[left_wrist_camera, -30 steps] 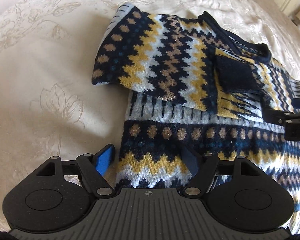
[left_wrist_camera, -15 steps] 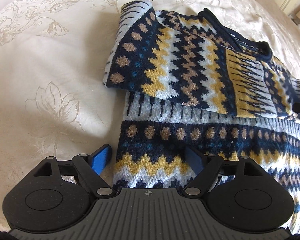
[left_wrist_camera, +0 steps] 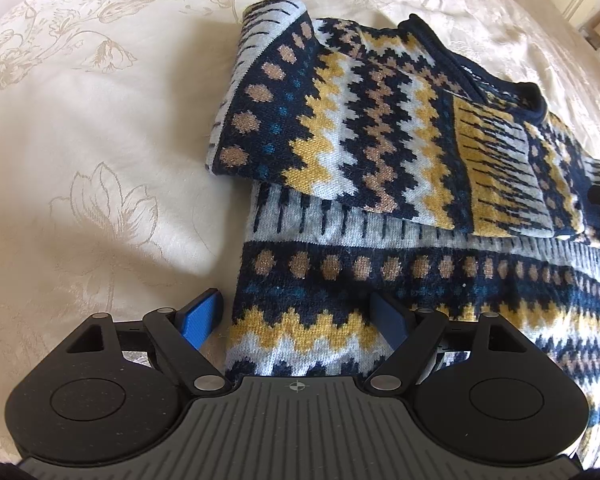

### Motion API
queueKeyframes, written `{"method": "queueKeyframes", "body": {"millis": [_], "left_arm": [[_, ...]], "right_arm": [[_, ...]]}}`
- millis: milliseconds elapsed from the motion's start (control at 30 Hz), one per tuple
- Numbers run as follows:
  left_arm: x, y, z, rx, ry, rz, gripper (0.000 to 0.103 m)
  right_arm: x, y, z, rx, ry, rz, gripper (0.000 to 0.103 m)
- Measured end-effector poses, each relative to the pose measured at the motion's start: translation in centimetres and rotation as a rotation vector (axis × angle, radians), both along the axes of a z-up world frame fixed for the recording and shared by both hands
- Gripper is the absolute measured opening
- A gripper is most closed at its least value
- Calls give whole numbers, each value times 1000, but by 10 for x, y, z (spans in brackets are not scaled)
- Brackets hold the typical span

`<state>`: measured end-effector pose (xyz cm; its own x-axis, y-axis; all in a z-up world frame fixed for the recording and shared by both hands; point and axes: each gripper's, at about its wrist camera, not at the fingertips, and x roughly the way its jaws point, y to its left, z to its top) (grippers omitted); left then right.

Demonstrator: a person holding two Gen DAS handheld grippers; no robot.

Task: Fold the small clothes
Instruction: 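Grasp the sweater side edge with the right gripper and fold it inward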

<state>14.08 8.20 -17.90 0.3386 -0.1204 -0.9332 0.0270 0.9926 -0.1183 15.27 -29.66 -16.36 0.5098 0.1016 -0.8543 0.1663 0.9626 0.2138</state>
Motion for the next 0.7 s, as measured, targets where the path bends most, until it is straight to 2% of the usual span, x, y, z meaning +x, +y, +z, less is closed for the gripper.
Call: {"method": "queueKeyframes", "body": {"millis": [67, 133, 200, 267, 333, 367, 567, 700], "left_arm": [[0, 0, 0, 1, 1, 1, 80], [0, 0, 0, 1, 2, 1, 80], [0, 0, 0, 1, 1, 2, 80], [0, -1, -1, 4, -1, 3, 80], [-1, -1, -2, 7, -2, 4, 80], [-1, -2, -1, 8, -4, 3, 80], [-5, -1, 7, 26, -18, -4, 80], [-14, 2, 30, 10, -76, 5, 80]], "right_arm": [[5, -7, -5, 30, 6, -2, 88], [9, -11, -8, 68, 10, 3, 83], [11, -12, -10, 106, 13, 22, 62], [13, -10, -10, 115, 19, 36, 53], [12, -10, -9, 131, 14, 45, 25], [12, -11, -7, 159, 16, 48, 20], [-6, -1, 37, 145, -101, 120, 18], [-17, -17, 60, 73, -139, 76, 17]]}}
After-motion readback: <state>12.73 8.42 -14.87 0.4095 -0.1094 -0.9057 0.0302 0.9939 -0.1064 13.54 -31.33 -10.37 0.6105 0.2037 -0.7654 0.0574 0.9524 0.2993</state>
